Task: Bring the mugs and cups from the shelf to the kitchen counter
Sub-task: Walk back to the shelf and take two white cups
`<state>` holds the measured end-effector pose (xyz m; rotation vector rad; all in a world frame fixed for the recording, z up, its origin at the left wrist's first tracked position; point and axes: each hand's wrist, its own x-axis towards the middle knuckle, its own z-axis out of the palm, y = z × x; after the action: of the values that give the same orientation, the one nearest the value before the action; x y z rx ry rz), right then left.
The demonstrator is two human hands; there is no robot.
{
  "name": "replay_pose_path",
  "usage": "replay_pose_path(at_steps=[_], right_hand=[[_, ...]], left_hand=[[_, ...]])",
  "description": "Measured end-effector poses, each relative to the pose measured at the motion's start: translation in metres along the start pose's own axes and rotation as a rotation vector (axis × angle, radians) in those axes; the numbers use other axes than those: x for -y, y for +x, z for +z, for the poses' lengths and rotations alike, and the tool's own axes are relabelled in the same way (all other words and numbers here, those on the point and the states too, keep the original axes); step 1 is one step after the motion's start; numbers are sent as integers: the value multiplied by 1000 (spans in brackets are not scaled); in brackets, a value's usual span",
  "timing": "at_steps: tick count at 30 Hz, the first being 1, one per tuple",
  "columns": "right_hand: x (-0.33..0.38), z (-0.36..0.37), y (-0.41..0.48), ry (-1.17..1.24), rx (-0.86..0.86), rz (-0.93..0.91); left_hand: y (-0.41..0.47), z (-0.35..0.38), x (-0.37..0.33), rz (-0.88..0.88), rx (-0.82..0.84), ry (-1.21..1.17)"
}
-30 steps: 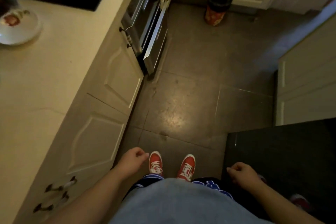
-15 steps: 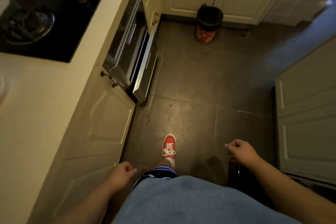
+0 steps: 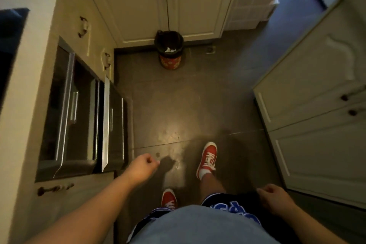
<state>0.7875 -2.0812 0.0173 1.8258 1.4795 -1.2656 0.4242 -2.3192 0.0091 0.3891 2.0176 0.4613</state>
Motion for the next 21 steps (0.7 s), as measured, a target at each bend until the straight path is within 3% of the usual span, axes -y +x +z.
replay_pose_path(at_steps=[9, 21], right_hand=[[56, -98, 114, 23, 14, 101], [303, -193, 224, -47, 4, -157]], left_hand=[[91, -8, -182, 45, 96, 74], [178, -92, -235, -166, 52, 147]])
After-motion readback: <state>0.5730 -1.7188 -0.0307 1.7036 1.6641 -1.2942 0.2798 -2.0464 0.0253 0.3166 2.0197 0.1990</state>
